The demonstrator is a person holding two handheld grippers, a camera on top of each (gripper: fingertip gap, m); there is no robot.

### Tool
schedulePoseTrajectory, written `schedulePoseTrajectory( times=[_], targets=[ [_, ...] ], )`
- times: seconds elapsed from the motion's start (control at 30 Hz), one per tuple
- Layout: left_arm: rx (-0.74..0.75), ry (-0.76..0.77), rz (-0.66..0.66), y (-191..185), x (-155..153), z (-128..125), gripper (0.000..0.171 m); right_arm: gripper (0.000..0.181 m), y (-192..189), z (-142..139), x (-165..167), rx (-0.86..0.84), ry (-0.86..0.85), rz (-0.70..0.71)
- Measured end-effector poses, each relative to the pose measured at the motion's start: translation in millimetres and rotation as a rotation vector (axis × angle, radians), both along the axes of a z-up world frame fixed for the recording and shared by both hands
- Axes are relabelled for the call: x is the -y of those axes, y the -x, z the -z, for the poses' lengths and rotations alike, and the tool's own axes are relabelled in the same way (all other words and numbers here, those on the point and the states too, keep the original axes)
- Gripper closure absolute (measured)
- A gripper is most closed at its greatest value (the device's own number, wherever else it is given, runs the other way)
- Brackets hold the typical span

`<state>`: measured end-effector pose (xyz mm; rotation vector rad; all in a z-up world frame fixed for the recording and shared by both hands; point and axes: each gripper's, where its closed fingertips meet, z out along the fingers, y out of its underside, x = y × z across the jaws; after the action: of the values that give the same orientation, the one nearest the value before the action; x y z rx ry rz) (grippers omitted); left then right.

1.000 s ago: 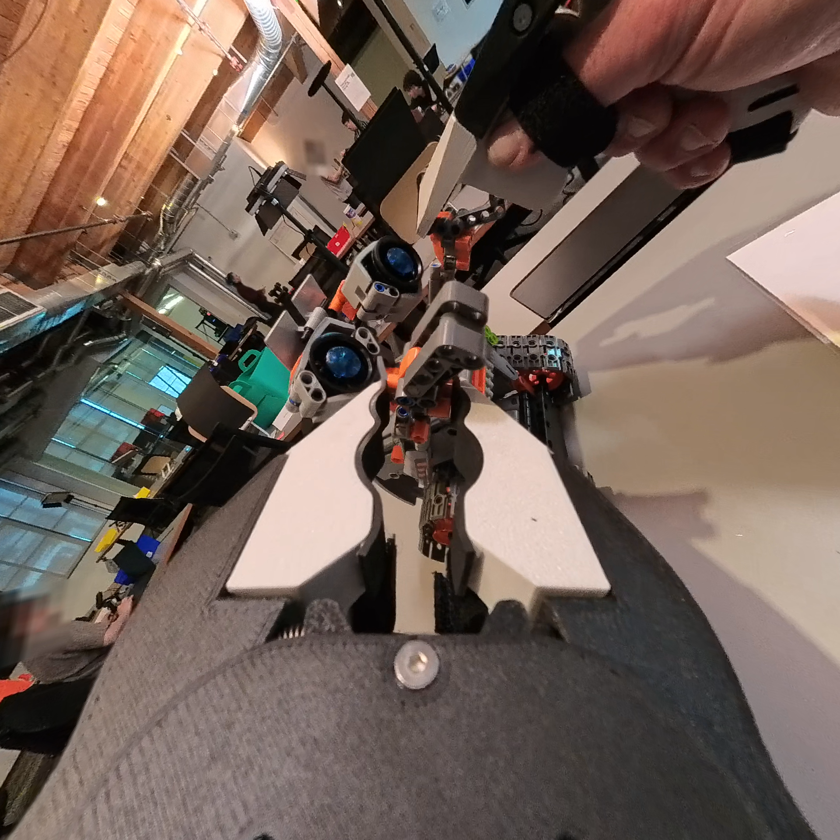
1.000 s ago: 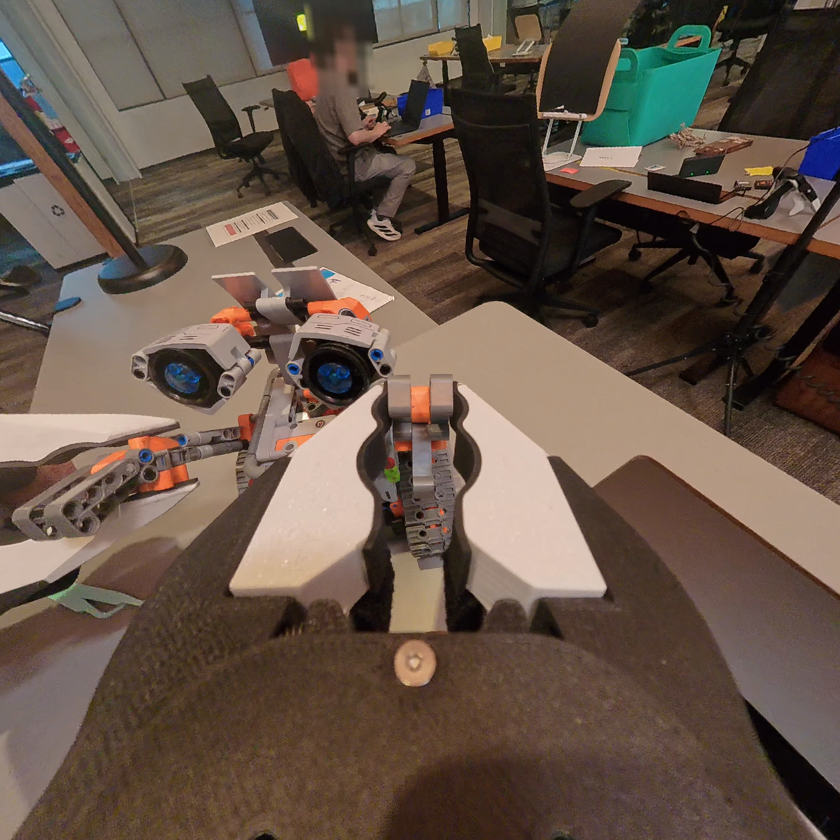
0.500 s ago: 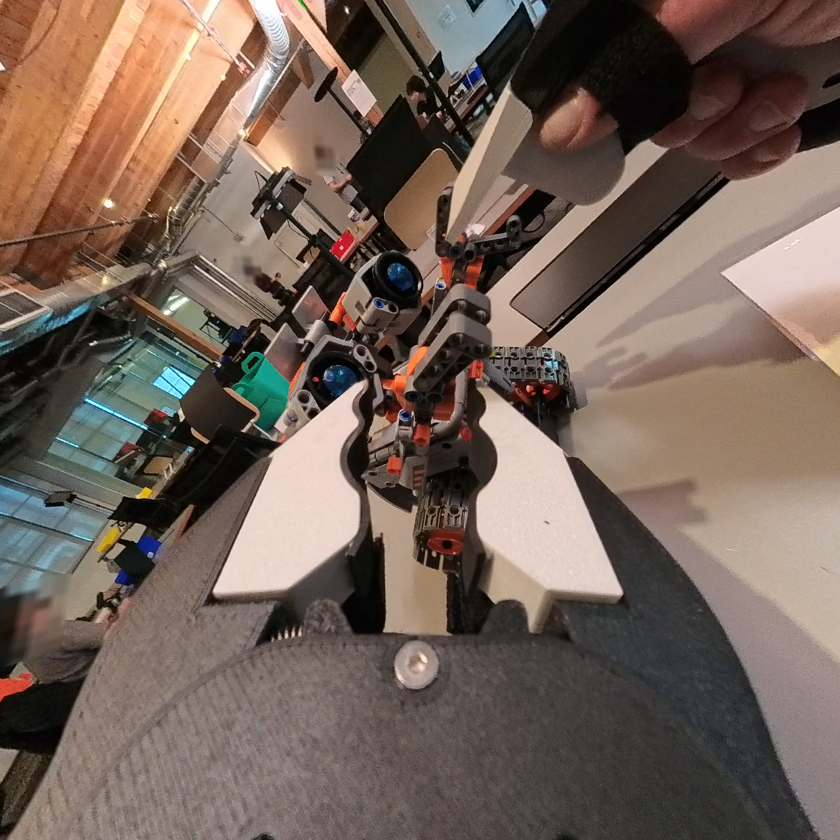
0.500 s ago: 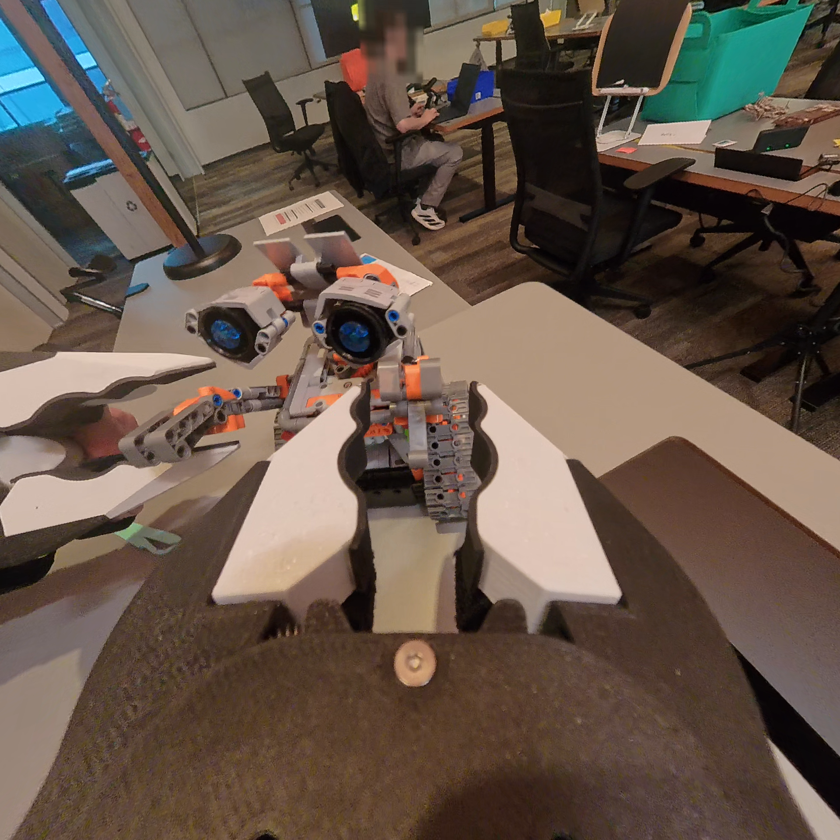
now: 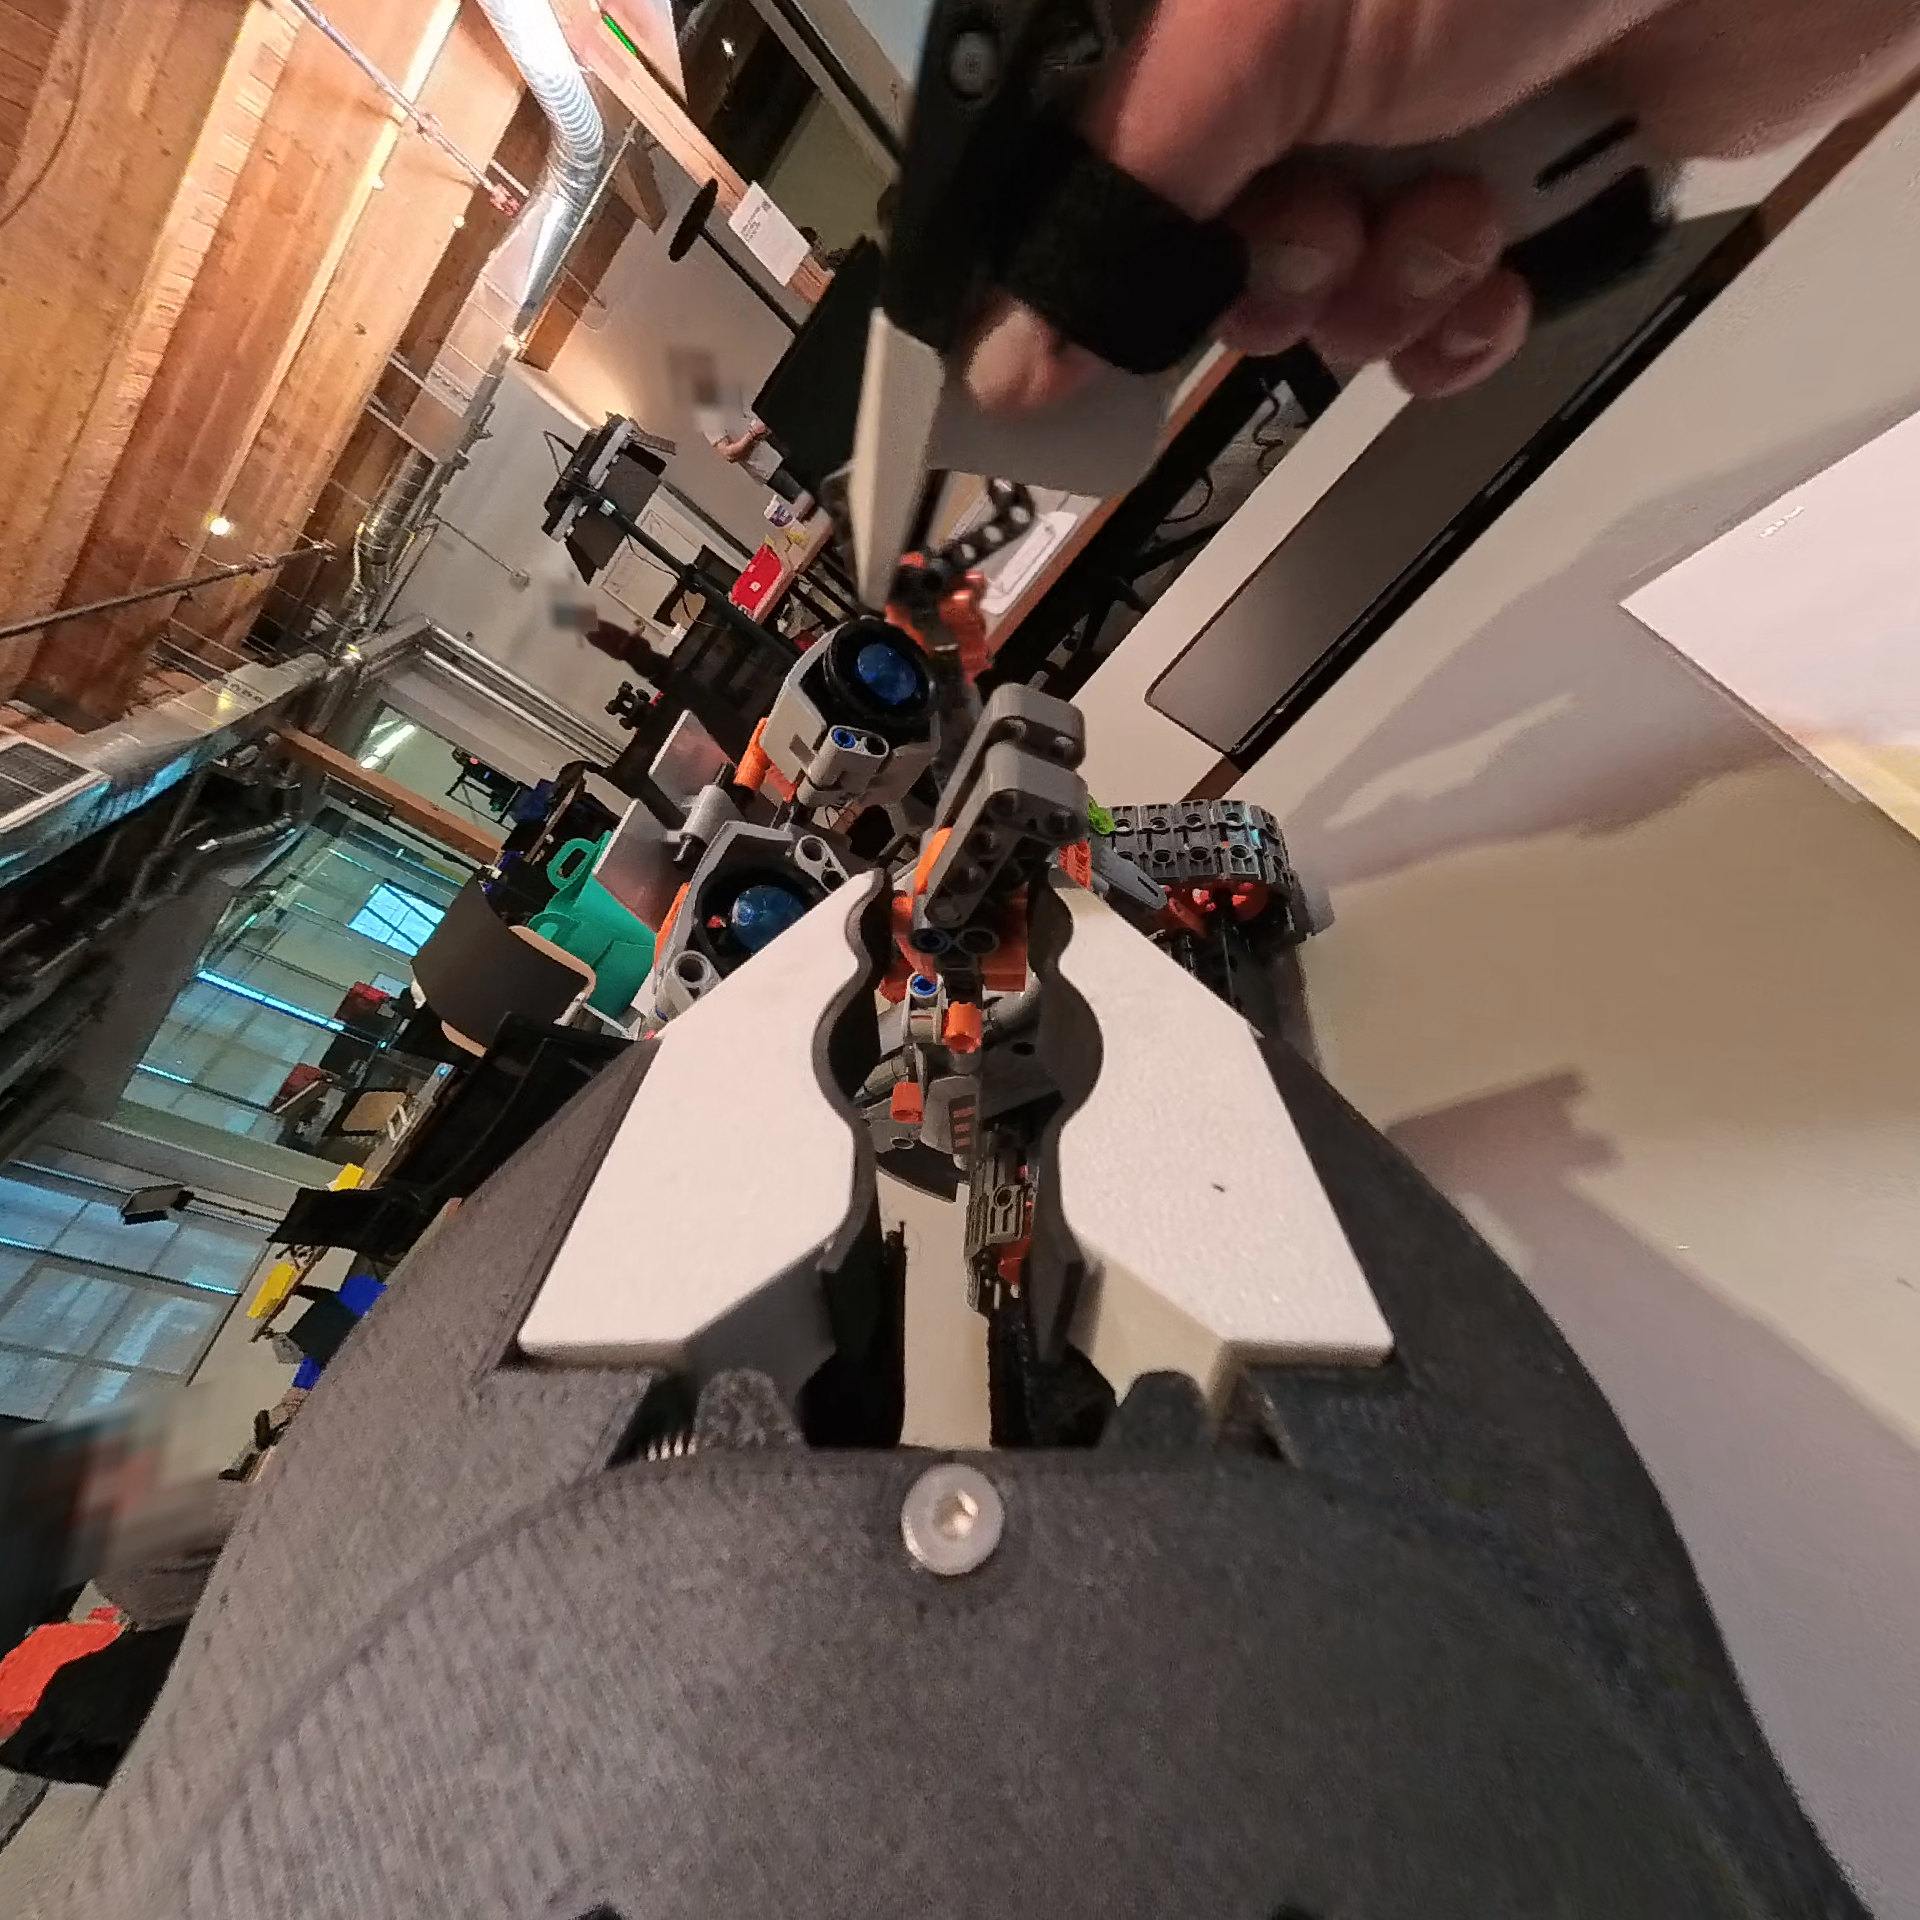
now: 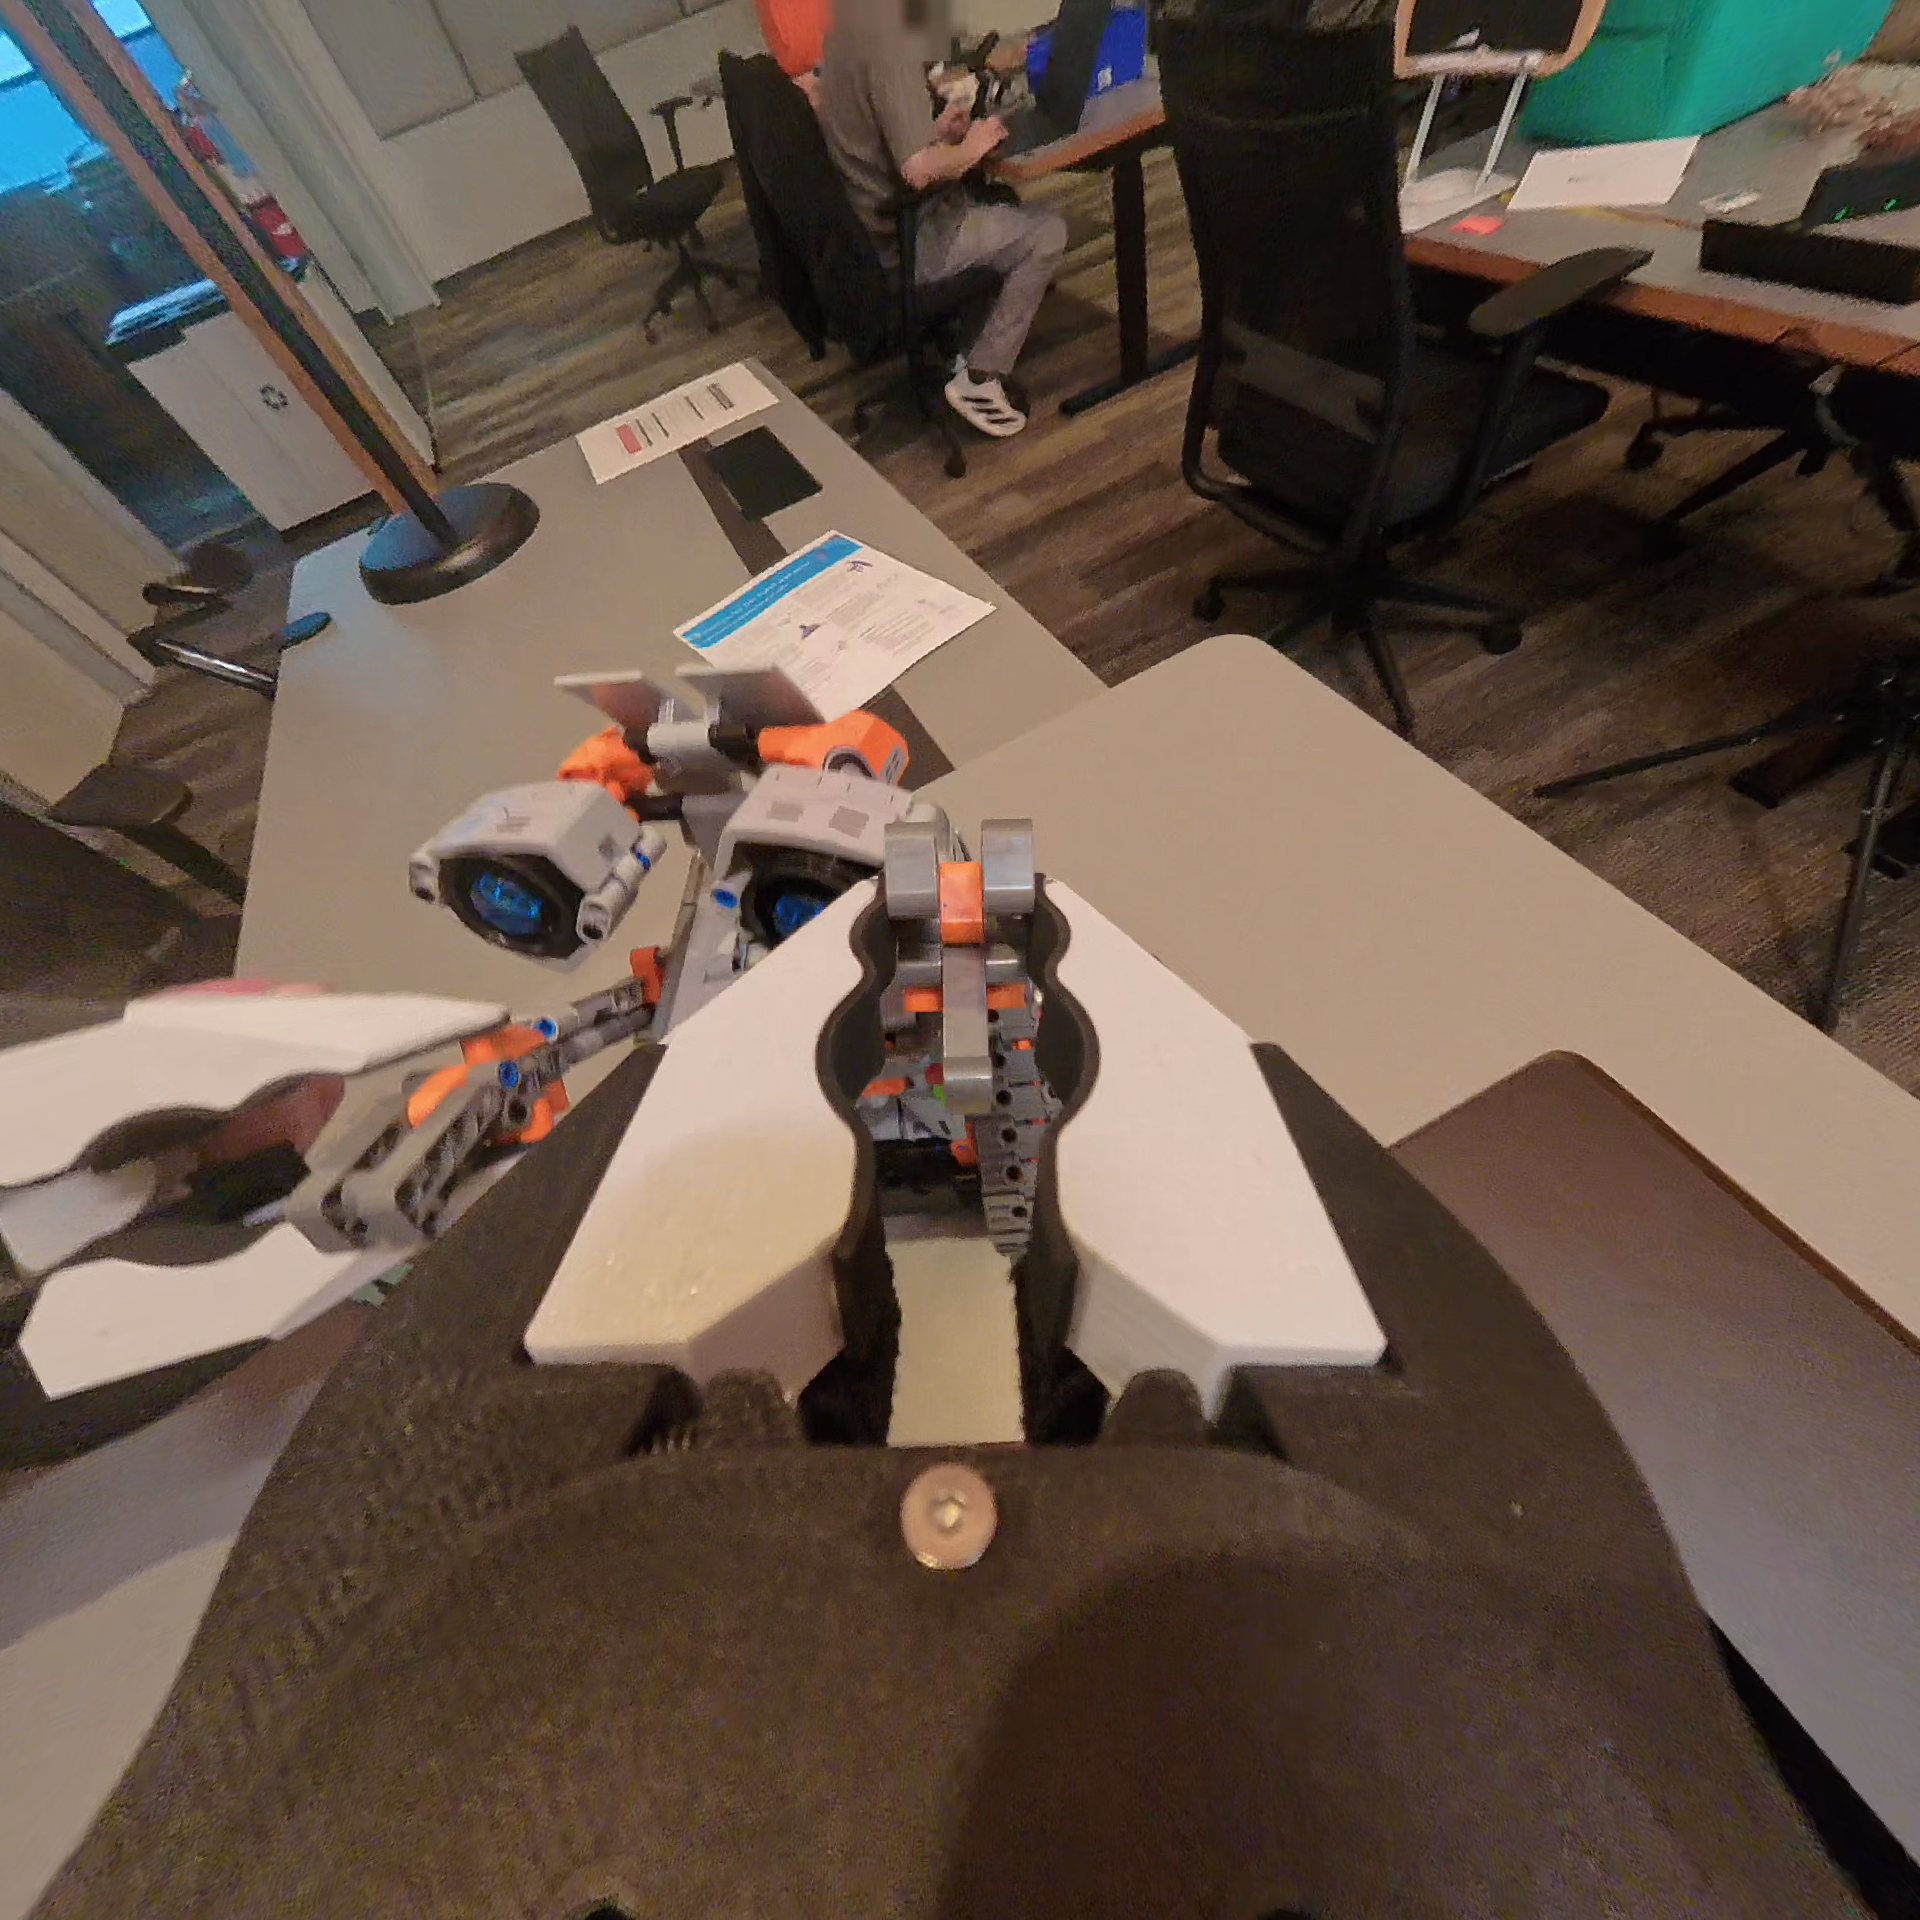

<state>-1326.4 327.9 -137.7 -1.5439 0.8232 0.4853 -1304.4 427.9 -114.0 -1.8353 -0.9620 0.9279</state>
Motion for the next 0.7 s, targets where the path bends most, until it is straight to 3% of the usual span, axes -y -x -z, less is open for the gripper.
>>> schedulePoseTrajectory(
  times=[0.33,0.57,0.7],
  targets=[
    [0.013,0.010,0.015,1,-1,-2,0.149,0.160,40,-9,-27,0.244,0.135,-0.123],
    [0.016,0.071,0.081,0,7,1,0.147,0.160,48,-11,-30,0.237,0.109,-0.120],
    [0.077,0.116,0.183,0,27,-17,0.123,0.160,44,-11,-29,0.187,0.119,-0.118]
  ],
)
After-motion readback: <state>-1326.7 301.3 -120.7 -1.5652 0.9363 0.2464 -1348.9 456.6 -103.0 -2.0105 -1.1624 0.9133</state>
